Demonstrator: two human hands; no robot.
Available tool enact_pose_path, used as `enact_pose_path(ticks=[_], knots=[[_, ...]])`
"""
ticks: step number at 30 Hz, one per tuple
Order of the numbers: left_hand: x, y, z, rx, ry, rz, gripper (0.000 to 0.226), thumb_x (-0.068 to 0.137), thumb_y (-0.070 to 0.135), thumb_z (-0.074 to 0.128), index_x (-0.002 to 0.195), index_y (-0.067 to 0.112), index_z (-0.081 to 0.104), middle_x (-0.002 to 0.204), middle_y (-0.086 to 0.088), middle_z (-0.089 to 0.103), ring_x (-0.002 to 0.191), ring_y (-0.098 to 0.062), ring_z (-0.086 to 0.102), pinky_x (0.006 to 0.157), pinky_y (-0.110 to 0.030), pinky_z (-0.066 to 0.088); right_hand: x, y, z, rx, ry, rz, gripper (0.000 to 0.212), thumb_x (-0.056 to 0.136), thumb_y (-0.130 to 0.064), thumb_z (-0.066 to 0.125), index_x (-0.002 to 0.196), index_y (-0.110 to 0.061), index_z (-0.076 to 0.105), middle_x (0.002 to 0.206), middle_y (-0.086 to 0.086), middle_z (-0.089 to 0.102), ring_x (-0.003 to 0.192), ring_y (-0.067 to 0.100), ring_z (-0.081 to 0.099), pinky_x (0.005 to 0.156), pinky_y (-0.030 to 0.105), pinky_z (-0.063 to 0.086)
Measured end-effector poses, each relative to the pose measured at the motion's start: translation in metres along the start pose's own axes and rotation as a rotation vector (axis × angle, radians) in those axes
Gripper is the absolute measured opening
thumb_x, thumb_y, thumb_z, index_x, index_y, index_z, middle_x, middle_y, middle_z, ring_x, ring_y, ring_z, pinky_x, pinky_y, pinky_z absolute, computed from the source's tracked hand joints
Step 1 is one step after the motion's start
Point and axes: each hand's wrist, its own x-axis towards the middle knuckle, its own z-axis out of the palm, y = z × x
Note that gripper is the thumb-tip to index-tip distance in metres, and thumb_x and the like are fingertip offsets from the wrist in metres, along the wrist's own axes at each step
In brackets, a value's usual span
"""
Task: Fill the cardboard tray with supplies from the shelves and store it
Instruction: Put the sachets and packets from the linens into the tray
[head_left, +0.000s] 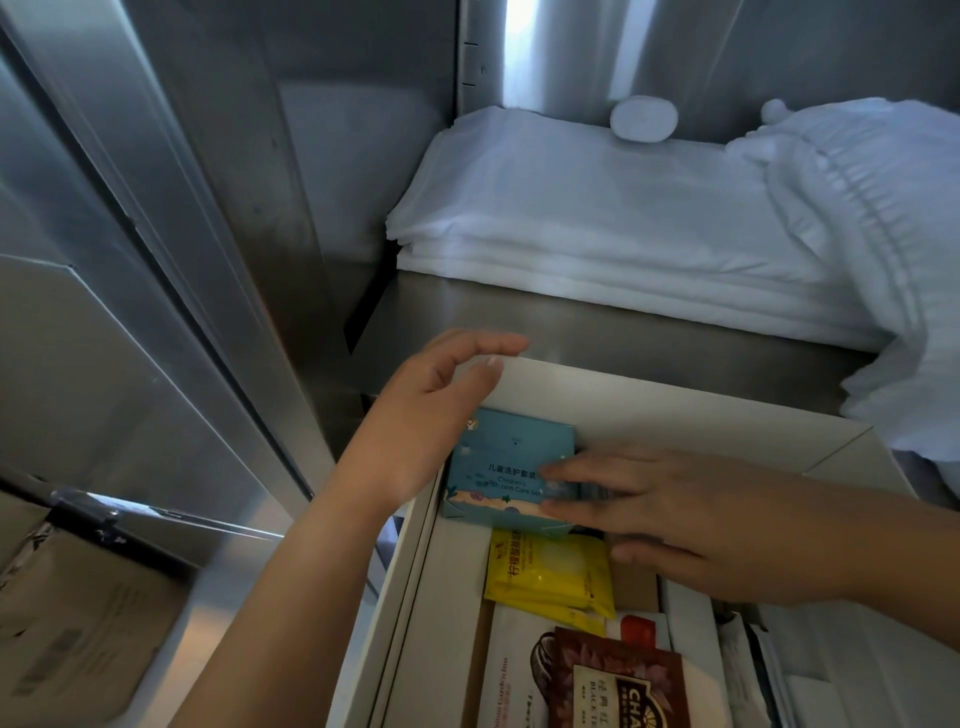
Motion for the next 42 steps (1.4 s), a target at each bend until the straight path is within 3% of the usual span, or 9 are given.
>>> enact_pose_path(ticks=[5,9,12,16,21,24,29,36,42], knots=[[0.001,-0.001,0.000,0.002,-0.010,-0.013,0.026,0.098,0.024,0.048,0.104,0.039,0.068,0.105,0.016,0.060,0.095,-0.010,0.061,0.078,-0.024,0.051,-0.001,0.000,0.007,-0.029,-0.067,-0.027,0.060,0.100,-0.042,0.030,0.149,-0.043,-0.007,0.156,-0.019,-0.014,0.138,-0.003,-0.022,0.111,0.018,-0.012],[0.001,0.000,0.000,0.008,-0.005,-0.015,0.026,0.097,0.024,0.048,0.103,0.040,0.069,0.103,0.019,0.061,0.096,-0.010,0.062,0.081,-0.028,0.050,-0.001,0.000,0.006,-0.026,-0.053,-0.032,0.060,0.100,-0.043,0.030,0.147,-0.044,-0.008,0.156,-0.020,-0.015,0.138,-0.004,-0.023,0.112,0.017,-0.010],[0.001,-0.002,0.000,0.009,-0.010,-0.010,0.027,0.097,0.025,0.048,0.103,0.041,0.069,0.104,0.018,0.060,0.095,-0.008,0.061,0.078,-0.020,0.049,0.002,0.000,-0.008,-0.037,0.092,-0.034,0.051,0.099,-0.046,0.032,0.148,-0.041,0.018,0.156,-0.017,0.012,0.140,-0.004,0.005,0.112,0.015,0.007],[0.001,-0.004,-0.001,0.011,-0.008,0.020,0.027,0.097,0.023,0.049,0.102,0.041,0.069,0.105,0.017,0.060,0.096,-0.003,0.059,0.074,-0.007,0.043,0.003,0.007,-0.045,-0.008,0.344,0.026,0.037,0.097,-0.043,0.037,0.131,-0.037,0.050,0.138,-0.020,0.044,0.125,-0.006,0.037,0.103,0.019,0.037],[0.002,-0.005,-0.001,0.013,-0.017,0.025,0.025,0.096,0.029,0.050,0.101,0.045,0.068,0.106,0.019,0.060,0.097,-0.001,0.059,0.072,-0.005,0.042,0.012,0.040,-0.084,0.031,0.625,0.085,0.028,0.096,-0.031,0.049,0.120,-0.025,0.063,0.119,-0.012,0.059,0.112,-0.002,0.051,0.096,0.017,0.040],[0.002,-0.005,-0.001,0.016,-0.012,0.022,0.028,0.097,0.025,0.049,0.101,0.045,0.068,0.107,0.020,0.060,0.097,0.000,0.059,0.072,-0.005,0.042,0.026,0.070,-0.098,0.068,0.738,0.177,0.028,0.094,-0.029,0.053,0.120,-0.025,0.062,0.121,-0.009,0.058,0.113,0.000,0.050,0.096,0.014,0.039],[0.001,-0.005,-0.001,0.013,-0.019,-0.013,0.027,0.097,0.028,0.047,0.103,0.045,0.068,0.107,0.020,0.059,0.095,-0.002,0.060,0.071,-0.007,0.044,0.057,0.128,-0.110,0.048,0.827,0.397,0.041,0.091,-0.033,0.058,0.131,-0.026,0.051,0.140,-0.004,0.042,0.130,0.014,0.038,0.107,0.028,0.032],[0.000,-0.004,0.000,0.009,-0.019,-0.016,0.026,0.097,0.028,0.047,0.102,0.043,0.068,0.106,0.019,0.060,0.095,-0.002,0.060,0.073,-0.008,0.045,0.099,0.200,-0.123,-0.015,0.759,0.643,0.065,0.088,-0.044,0.059,0.145,-0.024,0.033,0.158,0.007,0.010,0.145,0.028,0.006,0.116,0.045,0.017],[0.001,-0.007,0.000,0.039,-0.015,-0.041,0.023,0.098,0.037,0.045,0.106,0.043,0.066,0.107,0.021,0.058,0.094,-0.002,0.059,0.078,-0.025,0.043,0.119,0.246,-0.130,-0.059,0.685,0.868,0.076,0.086,-0.052,0.058,0.149,-0.027,0.023,0.160,0.007,-0.003,0.146,0.030,-0.006,0.117,0.048,0.009]])
